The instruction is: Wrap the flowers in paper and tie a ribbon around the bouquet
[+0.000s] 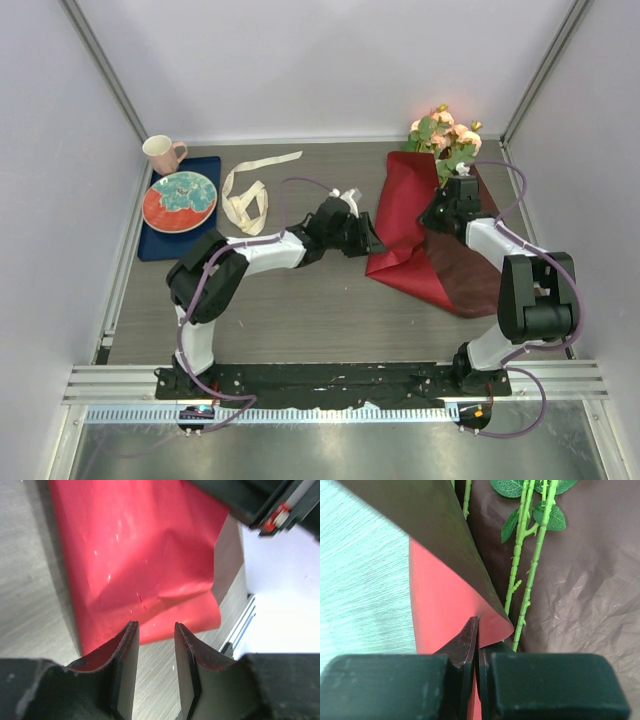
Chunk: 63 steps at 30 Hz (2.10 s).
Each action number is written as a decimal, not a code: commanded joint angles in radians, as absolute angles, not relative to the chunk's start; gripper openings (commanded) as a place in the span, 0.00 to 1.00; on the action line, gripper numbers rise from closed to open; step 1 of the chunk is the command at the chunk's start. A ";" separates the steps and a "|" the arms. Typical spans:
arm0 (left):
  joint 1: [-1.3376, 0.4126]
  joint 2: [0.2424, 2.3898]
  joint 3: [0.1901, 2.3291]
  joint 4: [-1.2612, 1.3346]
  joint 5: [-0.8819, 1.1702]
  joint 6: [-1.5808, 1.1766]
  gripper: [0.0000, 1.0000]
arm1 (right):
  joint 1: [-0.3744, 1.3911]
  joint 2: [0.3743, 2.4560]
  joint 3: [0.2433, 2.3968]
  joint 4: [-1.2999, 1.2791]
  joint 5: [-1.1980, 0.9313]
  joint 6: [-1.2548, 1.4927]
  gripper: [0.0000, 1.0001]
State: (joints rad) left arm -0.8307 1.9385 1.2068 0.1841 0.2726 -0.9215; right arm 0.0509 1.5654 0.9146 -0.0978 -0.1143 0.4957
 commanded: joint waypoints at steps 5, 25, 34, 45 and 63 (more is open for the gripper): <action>-0.798 2.062 1.249 0.362 0.442 -1.031 0.31 | 0.049 1.563 0.937 -0.084 -0.103 0.506 0.08; -0.799 2.191 1.233 0.433 0.462 -1.058 0.31 | 0.012 1.588 1.008 -0.257 -0.024 0.479 0.54; -0.798 2.172 1.264 0.408 0.508 -1.062 0.46 | 0.026 1.264 0.850 -0.503 -0.023 0.489 0.66; -0.799 2.229 1.408 0.313 0.557 -1.078 0.34 | 0.029 1.025 0.558 -0.419 -0.259 0.595 0.34; -0.805 2.293 1.496 0.224 0.621 -1.054 0.41 | 0.029 1.184 0.471 -0.236 -0.071 0.614 0.14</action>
